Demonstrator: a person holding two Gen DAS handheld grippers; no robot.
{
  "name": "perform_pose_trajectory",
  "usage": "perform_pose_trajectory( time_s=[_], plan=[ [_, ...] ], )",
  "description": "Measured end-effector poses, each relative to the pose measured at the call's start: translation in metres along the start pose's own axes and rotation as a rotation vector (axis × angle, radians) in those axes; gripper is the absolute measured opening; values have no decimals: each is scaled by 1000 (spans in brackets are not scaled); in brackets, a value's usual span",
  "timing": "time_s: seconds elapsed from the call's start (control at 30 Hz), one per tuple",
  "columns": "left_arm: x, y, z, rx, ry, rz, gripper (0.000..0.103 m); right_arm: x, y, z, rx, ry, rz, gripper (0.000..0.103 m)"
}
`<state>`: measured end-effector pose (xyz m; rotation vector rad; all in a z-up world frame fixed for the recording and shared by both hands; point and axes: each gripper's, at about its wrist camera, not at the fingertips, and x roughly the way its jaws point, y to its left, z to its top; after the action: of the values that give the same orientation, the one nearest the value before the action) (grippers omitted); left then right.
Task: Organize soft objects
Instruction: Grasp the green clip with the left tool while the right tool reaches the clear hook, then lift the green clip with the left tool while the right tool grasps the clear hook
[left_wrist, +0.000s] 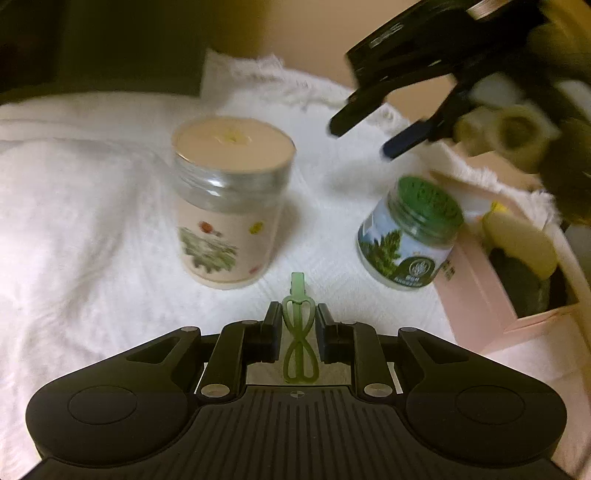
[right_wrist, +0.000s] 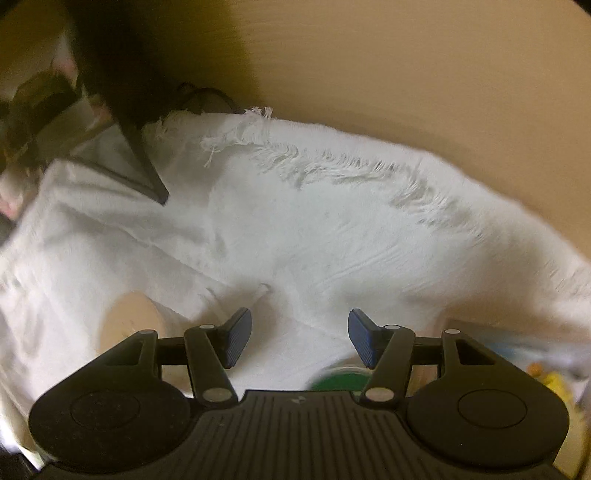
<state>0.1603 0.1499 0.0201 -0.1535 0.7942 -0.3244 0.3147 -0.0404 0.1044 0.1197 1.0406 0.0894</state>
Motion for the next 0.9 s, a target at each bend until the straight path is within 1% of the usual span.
perform_pose_trajectory(
  time_s=[0.07, 0.1, 0.13, 0.2, 0.23, 0.3, 0.37, 0.4, 0.43, 0.47, 0.57, 0.6, 0.67, 0.73, 0.9],
  plan=[
    [-13, 4, -2, -8, -28, 1, 22, 16, 1, 9, 68, 52, 46, 57],
    [-19, 6, -3, -12, -39, 2, 22, 25, 3, 12, 91, 83, 50, 50],
    [-24, 9, -4, -17, -49, 4, 22, 38, 7, 15, 110, 121, 48, 40],
    [-33, 14, -6, -31, -65, 8, 22, 62, 14, 18, 148, 175, 26, 36],
    [-37, 18, -8, -46, -71, 11, 22, 72, 17, 18, 161, 189, 14, 32],
    [-40, 25, -9, -70, -75, 14, 22, 90, 25, 20, 180, 205, -23, 27],
    [-43, 30, -14, -92, -79, 22, 22, 105, 34, 22, 163, 209, -69, 26],
    [-44, 33, -17, -102, -79, 26, 22, 108, 39, 22, 145, 195, -93, 23],
    [-46, 35, -19, -113, -79, 30, 22, 109, 46, 23, 113, 192, -113, 15],
    [-48, 38, -22, -125, -78, 35, 22, 110, 52, 23, 75, 206, -118, 13],
    [-56, 47, -26, -150, -83, 49, 22, 100, 56, 20, 35, 193, -103, 9],
    [-58, 49, -26, -154, -85, 52, 22, 92, 56, 19, 17, 179, -95, 3],
    [-64, 49, -20, -148, -96, 45, 22, 70, 56, 18, -10, 133, -94, 3],
    [-69, 43, -14, -121, -111, 39, 22, 45, 53, 18, -38, 82, -86, 3],
    [-78, 28, 3, -66, -133, 3, 22, -9, 37, 14, -30, 11, -14, 3]
  ],
)
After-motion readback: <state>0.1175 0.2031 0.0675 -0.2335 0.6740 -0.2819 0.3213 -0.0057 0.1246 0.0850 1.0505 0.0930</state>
